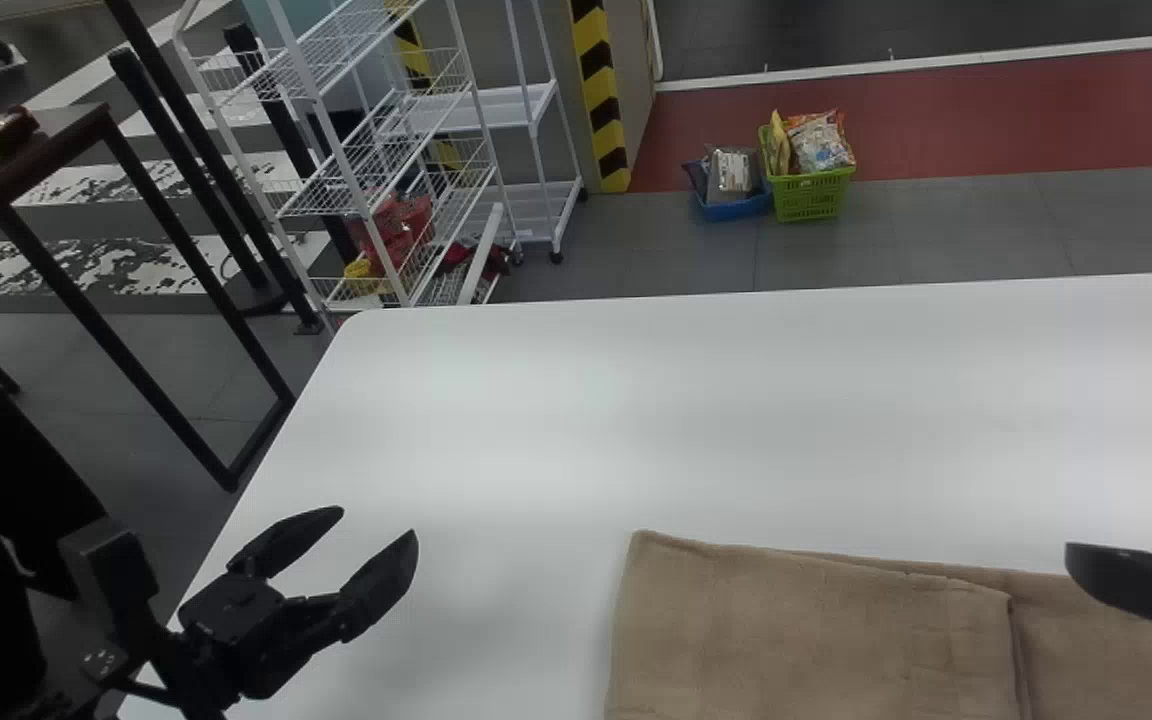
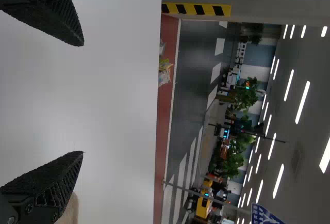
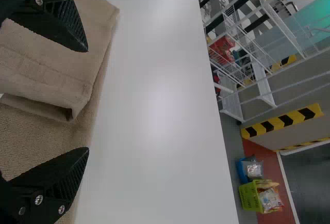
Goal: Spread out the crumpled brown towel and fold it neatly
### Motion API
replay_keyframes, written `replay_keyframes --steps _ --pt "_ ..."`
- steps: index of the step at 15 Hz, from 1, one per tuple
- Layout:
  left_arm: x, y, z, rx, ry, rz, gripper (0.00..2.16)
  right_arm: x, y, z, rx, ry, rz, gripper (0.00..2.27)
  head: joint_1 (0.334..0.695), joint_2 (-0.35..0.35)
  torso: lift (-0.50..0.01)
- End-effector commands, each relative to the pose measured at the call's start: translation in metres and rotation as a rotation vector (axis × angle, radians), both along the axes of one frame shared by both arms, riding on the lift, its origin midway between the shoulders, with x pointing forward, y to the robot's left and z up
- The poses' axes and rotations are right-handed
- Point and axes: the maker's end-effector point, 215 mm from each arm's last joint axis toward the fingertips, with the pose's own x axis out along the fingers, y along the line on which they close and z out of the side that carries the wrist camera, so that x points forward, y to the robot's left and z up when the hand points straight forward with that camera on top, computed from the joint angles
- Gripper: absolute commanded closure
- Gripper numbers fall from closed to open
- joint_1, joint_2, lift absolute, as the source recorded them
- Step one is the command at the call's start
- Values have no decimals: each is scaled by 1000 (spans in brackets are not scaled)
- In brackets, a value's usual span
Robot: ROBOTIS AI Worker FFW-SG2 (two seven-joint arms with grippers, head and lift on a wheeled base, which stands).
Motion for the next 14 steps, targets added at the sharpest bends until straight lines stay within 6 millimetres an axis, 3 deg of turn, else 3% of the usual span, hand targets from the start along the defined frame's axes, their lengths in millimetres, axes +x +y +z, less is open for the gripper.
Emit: replay_keyframes --steps 1,6,14 --pt "2 2 -2 -4 -4 5 60 -11 0 -12 -2 31 0 144 695 301 -128" --pt "7 -3 -4 -4 -3 -10 60 -36 13 -36 18 99 24 157 695 316 -128" --pt "7 -3 -11 -18 0 -19 60 -46 22 -68 -17 173 25 194 695 343 -128"
